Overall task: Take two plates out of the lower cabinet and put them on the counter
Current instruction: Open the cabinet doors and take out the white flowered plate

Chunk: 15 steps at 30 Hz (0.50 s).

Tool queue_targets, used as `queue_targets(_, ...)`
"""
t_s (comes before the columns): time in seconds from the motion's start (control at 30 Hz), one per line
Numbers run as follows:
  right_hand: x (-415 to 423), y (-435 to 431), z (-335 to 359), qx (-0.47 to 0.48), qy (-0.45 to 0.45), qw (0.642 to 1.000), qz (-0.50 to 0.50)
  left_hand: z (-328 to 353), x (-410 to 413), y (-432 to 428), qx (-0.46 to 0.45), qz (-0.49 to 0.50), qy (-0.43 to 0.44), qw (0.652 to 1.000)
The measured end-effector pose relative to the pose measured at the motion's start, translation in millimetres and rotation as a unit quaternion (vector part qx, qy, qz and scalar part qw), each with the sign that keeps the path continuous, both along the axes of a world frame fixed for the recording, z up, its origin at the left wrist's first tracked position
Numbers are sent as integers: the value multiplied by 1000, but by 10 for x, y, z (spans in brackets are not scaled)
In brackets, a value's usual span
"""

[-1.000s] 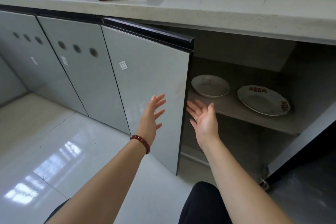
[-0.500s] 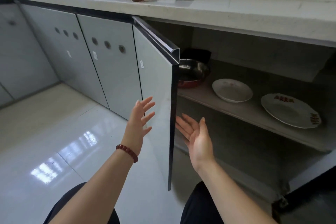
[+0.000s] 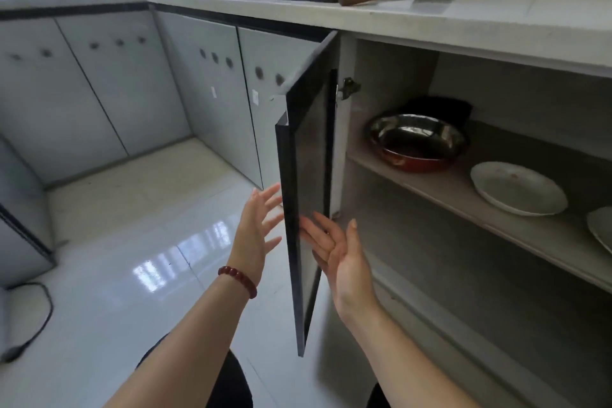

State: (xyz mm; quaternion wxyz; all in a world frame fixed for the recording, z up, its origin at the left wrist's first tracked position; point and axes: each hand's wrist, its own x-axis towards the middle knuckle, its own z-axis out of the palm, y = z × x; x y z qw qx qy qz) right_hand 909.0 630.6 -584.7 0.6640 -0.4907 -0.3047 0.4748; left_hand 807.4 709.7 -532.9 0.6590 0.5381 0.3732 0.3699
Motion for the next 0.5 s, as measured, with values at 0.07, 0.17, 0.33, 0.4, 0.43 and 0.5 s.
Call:
queue_targets(0.07,-100,113,11,7,8,1000,16,-11,-133,83,1,16,-1,1000)
queue_targets(0.17,-230,292,30,8,15,999,34,-42,-307,214,2,40,-2,999)
queue_targets(0.33,-415,613,70,12,15,998,57,-108,-573,463,3,73,-1,997)
queue_targets(0.4,-485,742,89,17,24,997,65,-118,-669,555,3,79,2,997)
queue_targets(0.43,-520,810,96,19,30,997,68,-121,-715,602,2,83,3,997)
queue_targets(0.5,-585,946,100,21,34,997,71,-126,-801,699,-1,86,3,996)
